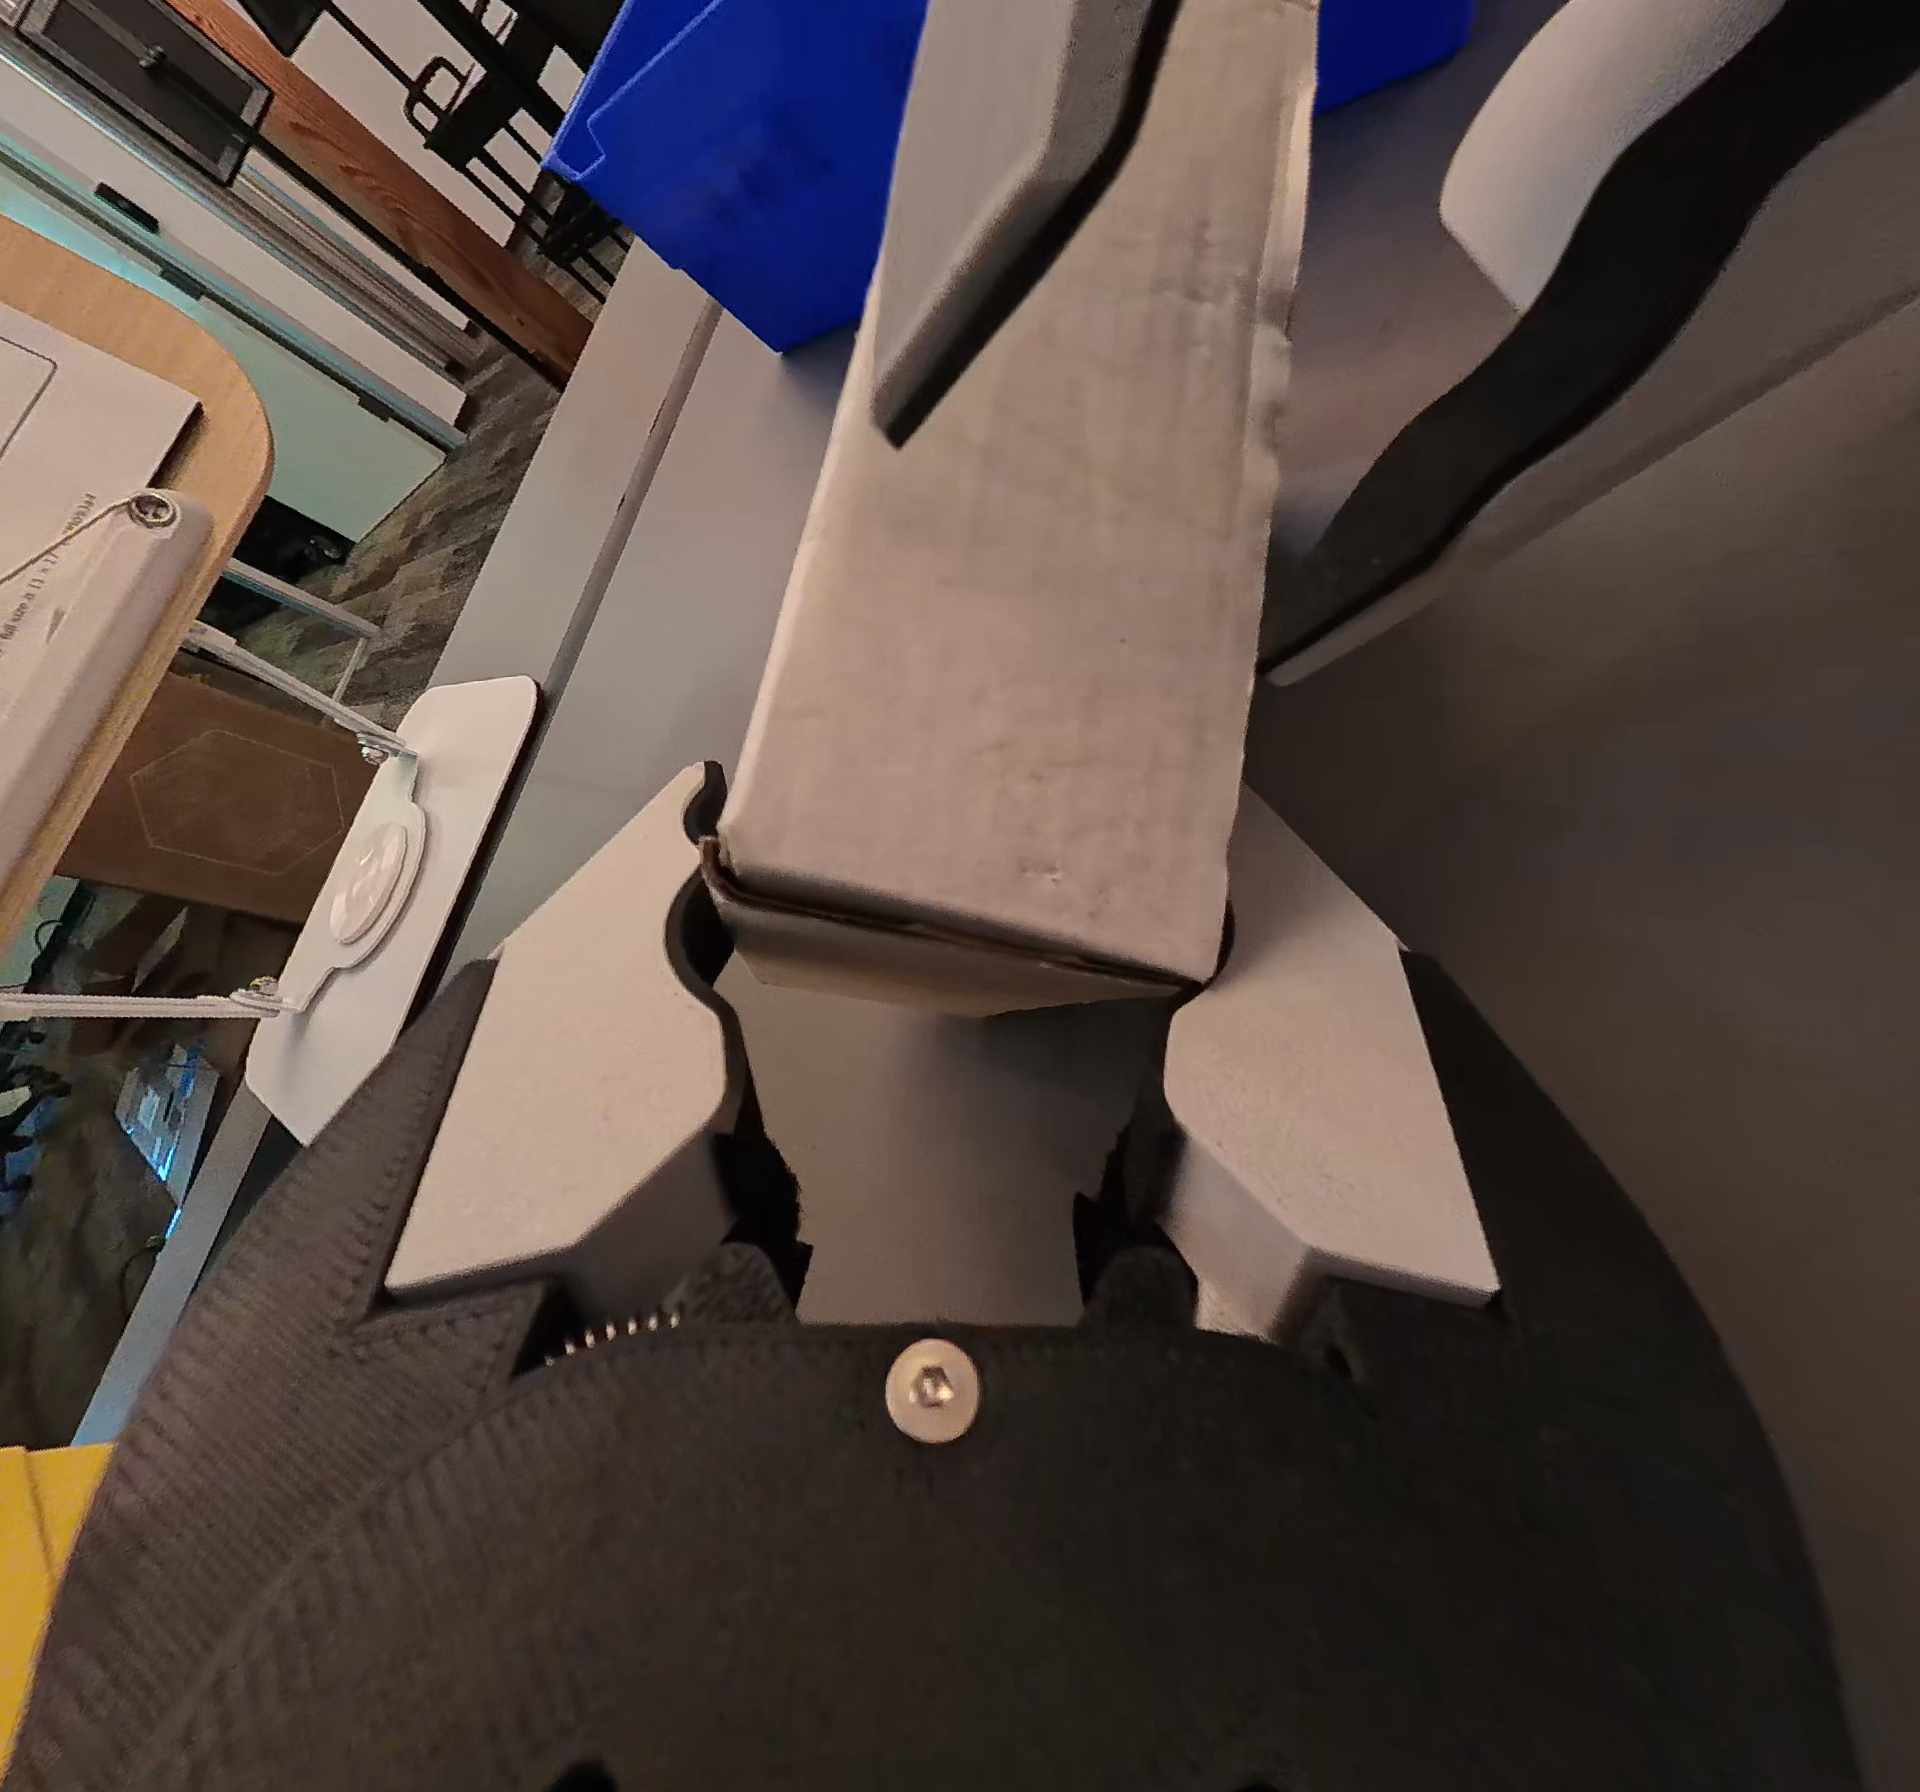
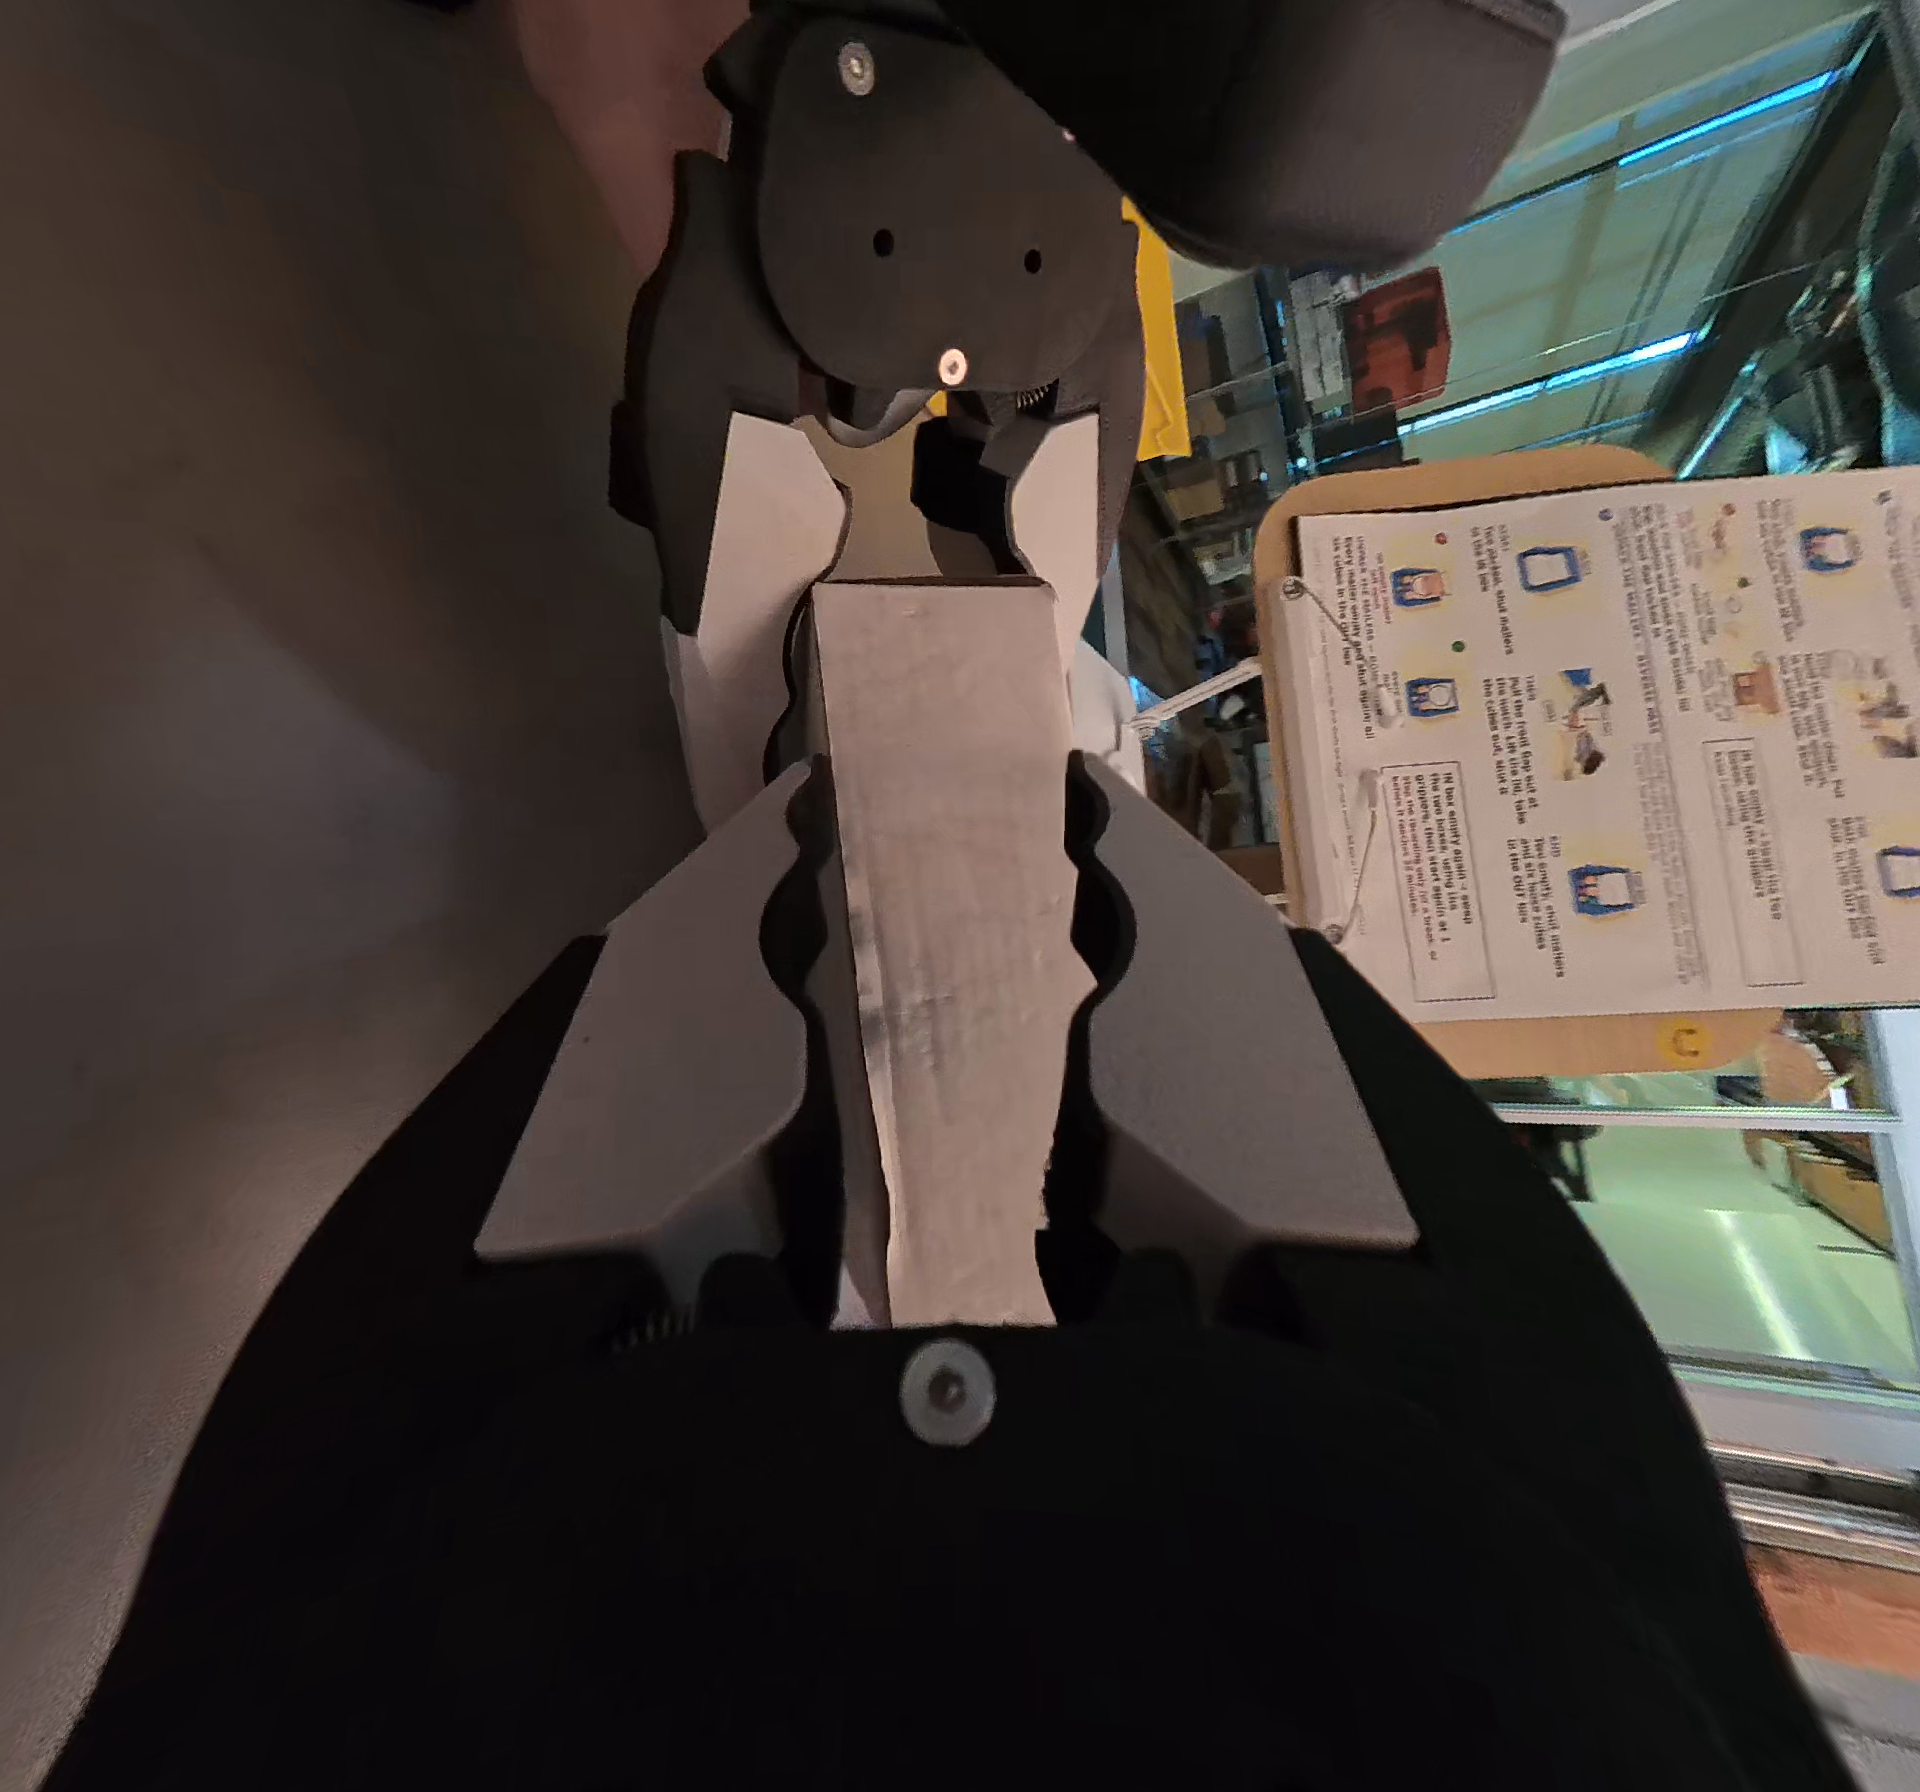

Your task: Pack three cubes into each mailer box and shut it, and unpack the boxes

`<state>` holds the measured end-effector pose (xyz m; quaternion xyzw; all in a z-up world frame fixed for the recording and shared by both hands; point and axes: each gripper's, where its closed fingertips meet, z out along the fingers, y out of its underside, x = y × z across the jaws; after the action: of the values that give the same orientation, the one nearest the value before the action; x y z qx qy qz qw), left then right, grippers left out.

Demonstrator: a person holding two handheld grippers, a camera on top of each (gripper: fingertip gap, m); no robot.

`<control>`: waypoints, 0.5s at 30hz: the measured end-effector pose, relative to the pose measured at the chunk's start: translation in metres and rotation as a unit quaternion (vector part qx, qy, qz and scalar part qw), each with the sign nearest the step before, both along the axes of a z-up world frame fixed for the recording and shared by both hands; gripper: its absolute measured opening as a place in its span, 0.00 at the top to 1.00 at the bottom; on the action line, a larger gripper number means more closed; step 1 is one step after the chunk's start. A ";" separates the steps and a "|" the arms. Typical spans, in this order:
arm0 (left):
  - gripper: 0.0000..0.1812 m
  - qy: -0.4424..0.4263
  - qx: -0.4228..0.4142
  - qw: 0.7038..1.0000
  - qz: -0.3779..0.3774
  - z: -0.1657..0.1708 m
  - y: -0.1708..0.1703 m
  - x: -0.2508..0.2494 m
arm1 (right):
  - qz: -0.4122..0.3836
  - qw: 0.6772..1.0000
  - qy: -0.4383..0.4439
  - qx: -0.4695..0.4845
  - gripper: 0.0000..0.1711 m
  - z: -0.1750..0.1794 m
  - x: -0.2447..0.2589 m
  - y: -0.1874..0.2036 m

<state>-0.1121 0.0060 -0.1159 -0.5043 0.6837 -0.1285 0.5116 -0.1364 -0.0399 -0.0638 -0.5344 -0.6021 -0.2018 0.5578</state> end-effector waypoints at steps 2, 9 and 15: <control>0.53 0.002 0.001 1.000 0.002 0.000 0.001 -0.001 | 0.002 1.000 -0.016 0.020 0.76 0.001 -0.001 -0.001; 0.58 0.004 0.005 1.000 0.020 0.003 0.006 -0.004 | 0.011 0.999 -0.033 0.031 0.90 -0.003 -0.001 -0.003; 0.58 -0.002 -0.032 0.999 0.017 0.004 0.005 -0.005 | 0.020 0.998 -0.033 0.044 0.99 -0.004 -0.002 -0.003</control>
<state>-0.1171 0.0107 -0.1120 -0.5319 0.6697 -0.1424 0.4984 -0.1389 -0.0431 -0.0680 -0.4904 -0.6212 -0.2349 0.5643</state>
